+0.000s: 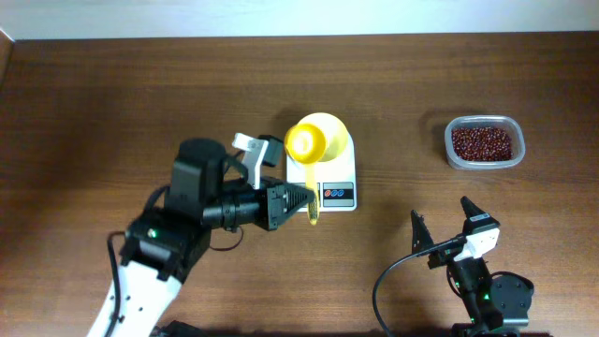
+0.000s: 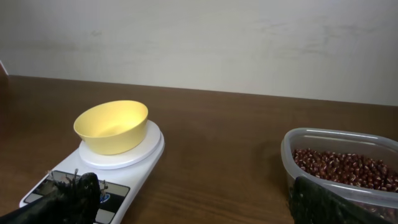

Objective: Scoop item into bowl and weigh 50g on scale
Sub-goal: 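Raise the scoop above the scale toward the right gripper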

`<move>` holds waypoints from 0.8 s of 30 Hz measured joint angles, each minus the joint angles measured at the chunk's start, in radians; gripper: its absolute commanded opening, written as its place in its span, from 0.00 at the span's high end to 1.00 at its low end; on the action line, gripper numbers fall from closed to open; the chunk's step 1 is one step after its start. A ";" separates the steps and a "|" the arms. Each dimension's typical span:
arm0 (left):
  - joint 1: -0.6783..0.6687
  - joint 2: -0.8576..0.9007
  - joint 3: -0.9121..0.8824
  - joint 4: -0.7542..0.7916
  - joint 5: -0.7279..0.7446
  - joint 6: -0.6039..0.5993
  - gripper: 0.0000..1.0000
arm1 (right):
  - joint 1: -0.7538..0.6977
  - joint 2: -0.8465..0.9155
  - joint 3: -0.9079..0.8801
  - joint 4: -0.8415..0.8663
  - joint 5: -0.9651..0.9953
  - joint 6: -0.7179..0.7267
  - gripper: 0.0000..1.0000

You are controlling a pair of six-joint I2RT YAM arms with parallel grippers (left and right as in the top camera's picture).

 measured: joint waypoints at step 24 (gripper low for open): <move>-0.101 0.203 0.261 -0.267 -0.090 0.262 1.00 | 0.001 0.000 -0.002 0.065 -0.233 0.215 0.01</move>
